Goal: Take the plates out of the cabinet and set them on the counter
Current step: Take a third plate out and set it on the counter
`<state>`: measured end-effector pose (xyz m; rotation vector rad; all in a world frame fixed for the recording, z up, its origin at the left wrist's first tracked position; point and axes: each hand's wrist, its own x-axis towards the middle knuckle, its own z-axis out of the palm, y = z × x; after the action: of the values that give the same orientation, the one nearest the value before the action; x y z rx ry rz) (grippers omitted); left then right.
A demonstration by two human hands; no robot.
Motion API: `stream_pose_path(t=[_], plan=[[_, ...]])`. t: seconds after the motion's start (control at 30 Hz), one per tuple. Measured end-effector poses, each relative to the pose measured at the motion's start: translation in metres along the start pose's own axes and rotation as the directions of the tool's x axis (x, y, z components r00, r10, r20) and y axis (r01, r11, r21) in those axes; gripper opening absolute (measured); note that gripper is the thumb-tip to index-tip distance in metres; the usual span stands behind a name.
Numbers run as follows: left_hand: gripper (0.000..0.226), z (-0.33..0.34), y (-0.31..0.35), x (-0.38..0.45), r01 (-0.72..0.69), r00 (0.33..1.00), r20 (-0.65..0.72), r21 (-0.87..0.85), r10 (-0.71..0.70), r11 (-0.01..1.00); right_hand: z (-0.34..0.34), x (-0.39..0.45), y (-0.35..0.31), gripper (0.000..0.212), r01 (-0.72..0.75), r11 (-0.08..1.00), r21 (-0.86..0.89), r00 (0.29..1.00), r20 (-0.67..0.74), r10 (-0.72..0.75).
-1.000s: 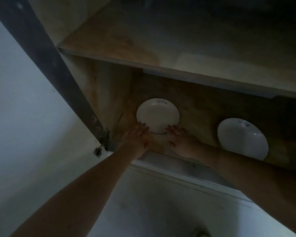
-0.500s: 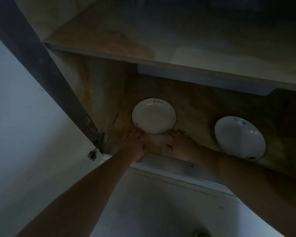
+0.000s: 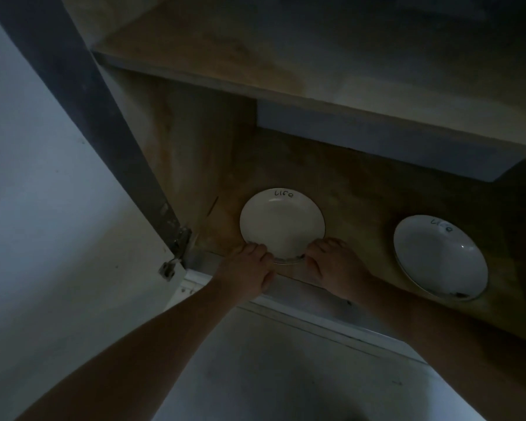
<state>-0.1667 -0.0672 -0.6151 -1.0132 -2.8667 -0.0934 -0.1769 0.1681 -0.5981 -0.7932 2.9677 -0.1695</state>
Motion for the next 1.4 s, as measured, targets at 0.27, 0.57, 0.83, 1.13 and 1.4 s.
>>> stream_pose_path(t=[0.27, 0.57, 0.83, 1.13, 1.4], plan=[[0.045, -0.015, -0.031, 0.016, 0.575, 0.515, 0.311, -0.816, -0.799, 0.053, 0.000, 0.036, 0.015, 0.039, -0.448, 0.365, 0.816, 0.775, 0.151, 0.613], [0.059, -0.003, -0.051, 0.020, 0.153, 0.551, 0.700, -0.621, -0.455, -0.769, -0.008, 0.046, 0.018, 0.029, -0.329, -0.428, 0.842, 0.673, 0.526, 0.519], [0.074, -0.008, -0.056, 0.021, 0.315, 0.515, 0.762, -0.595, -0.393, -0.740, -0.011, 0.042, 0.021, 0.042, -0.450, -0.406, 0.795, 0.627, 0.605, 0.490], [0.074, -0.015, -0.056, 0.013, 0.461, 0.537, 0.766, -0.617, -0.353, -0.638, -0.009, 0.034, 0.014, 0.050, -0.441, -0.447, 0.778, 0.645, 0.621, 0.446], [0.062, -0.045, -0.037, -0.002, 0.496, 0.519, 0.755, -0.648, -0.400, -0.578, -0.034, 0.008, 0.000, 0.046, -0.473, -0.422, 0.774, 0.642, 0.630, 0.437]])
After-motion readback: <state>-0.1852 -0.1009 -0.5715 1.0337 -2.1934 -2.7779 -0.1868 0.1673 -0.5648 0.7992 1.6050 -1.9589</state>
